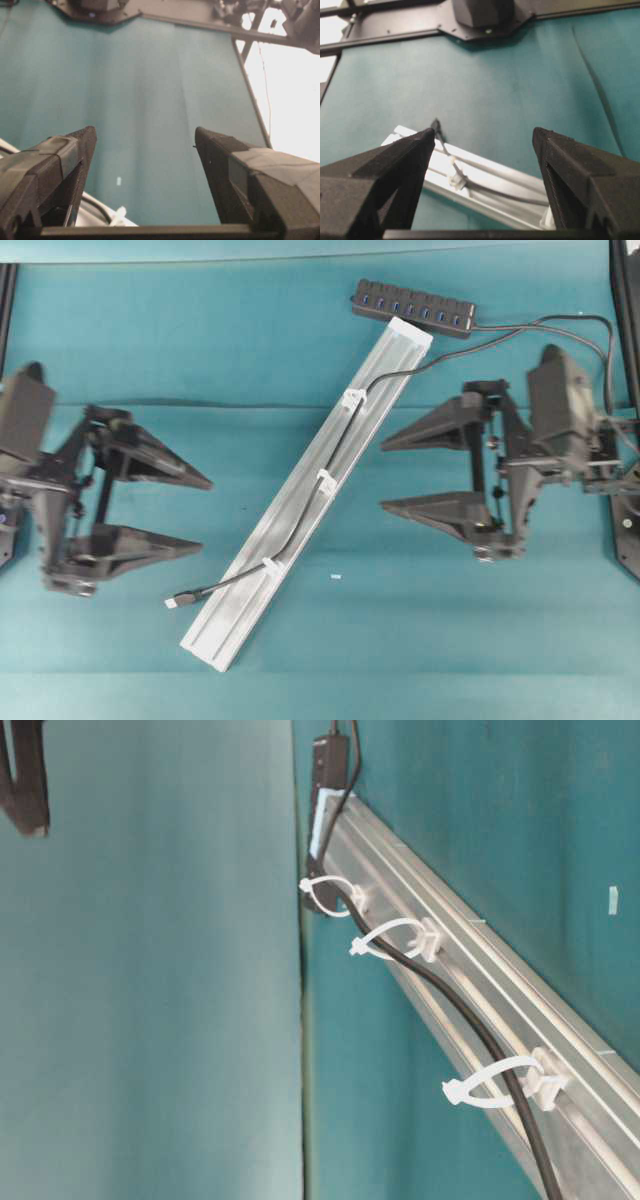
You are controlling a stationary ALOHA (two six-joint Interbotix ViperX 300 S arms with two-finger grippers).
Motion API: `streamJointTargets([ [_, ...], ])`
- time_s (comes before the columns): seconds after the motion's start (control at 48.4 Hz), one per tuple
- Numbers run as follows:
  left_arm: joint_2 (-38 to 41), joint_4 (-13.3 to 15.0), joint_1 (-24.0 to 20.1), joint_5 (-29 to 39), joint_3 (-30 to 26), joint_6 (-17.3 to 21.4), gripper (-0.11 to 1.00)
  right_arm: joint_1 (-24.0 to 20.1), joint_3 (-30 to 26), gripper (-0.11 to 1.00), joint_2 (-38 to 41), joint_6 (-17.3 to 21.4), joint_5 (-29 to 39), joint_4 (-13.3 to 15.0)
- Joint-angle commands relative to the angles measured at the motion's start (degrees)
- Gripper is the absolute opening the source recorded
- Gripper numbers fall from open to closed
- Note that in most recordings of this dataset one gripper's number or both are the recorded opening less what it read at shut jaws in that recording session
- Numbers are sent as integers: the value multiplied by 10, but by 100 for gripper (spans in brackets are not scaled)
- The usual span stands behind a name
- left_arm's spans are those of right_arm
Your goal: Pass the USB cable through three rings with both arms.
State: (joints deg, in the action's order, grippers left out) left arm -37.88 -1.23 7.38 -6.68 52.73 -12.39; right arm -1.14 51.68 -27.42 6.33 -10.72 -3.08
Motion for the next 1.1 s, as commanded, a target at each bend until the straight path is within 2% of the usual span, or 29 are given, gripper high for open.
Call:
streamJointTargets([
  [0.0, -62, -3, 0, 3, 0, 9, 87, -2, 4, 85, -15, 4, 14, -1],
  [0.207, -90, -3, 9, 43, 4, 25, 88, -2, 14, 85, -56, 4, 103, -1],
  [0.517, -141, -3, 9, 63, 18, 19, 87, -2, 43, 85, -145, 4, 117, -1],
  [0.662, -147, -3, 0, 85, 26, 30, 87, -2, 52, 85, -189, 4, 135, -1],
  [0.724, -149, -1, -6, 92, 26, 38, 87, -2, 55, 85, -206, 4, 150, -1],
  [0.869, -166, -3, -9, 91, 25, 86, 87, -2, 66, 85, -242, 4, 195, -1],
  [1.075, -177, -3, -9, 87, 25, 93, 87, -1, 76, 85, -264, 4, 214, 0],
])
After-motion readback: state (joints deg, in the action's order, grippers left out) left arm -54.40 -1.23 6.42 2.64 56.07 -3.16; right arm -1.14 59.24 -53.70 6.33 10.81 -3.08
